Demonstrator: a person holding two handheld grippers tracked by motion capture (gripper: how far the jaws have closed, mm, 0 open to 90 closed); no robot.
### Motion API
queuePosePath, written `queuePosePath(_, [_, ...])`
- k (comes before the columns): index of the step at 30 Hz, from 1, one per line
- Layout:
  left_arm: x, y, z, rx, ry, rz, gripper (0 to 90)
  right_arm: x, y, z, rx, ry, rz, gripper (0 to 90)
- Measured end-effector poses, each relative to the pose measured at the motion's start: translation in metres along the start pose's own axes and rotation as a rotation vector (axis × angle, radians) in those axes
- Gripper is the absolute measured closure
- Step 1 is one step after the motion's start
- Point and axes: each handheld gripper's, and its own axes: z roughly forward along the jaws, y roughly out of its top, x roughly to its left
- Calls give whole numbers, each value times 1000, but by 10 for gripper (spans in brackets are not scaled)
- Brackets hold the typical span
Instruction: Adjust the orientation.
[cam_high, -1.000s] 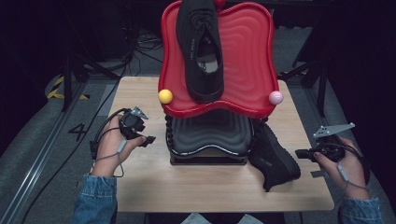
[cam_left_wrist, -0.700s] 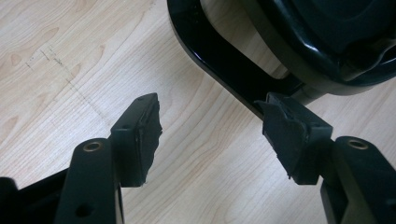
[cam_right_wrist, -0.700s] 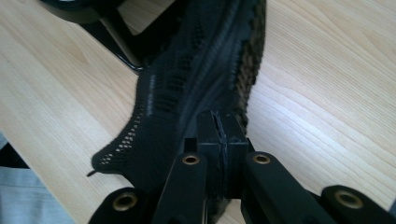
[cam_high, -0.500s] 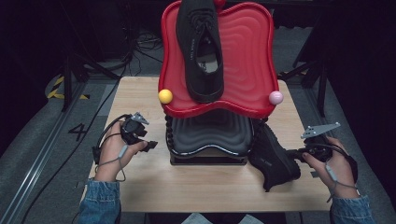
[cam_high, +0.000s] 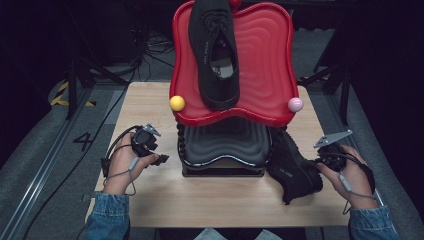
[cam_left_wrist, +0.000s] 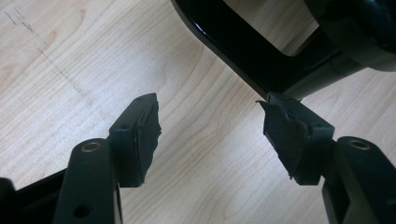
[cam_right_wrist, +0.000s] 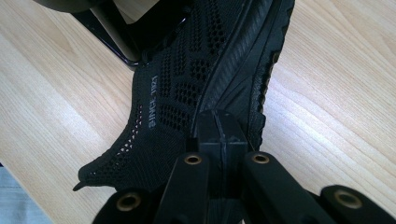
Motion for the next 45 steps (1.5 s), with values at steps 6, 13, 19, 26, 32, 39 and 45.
queuePosePath(6, [1,-3,-2,3,9,-10,362,1,2,-1,21,-17,-12,900])
queuePosePath(13, [3,-6,-1,6,3,-15,358,-7,1,-4,26,-26,13,900])
queuePosePath(19, [4,-7,-2,9,2,-21,354,-20,0,-11,47,-73,40,900])
queuePosePath(26, [3,-6,2,21,-3,-14,351,-49,-14,-22,41,-153,106,900])
queuePosePath(32, [1,-3,8,39,-13,-1,348,-47,-16,-58,-1,-208,103,862])
queuePosePath(39, [-1,-3,8,48,-14,-8,343,-34,-14,-68,35,-170,62,713])
queuePosePath(45, [-1,-3,10,49,-14,3,340,-31,-13,-57,114,-151,16,654])
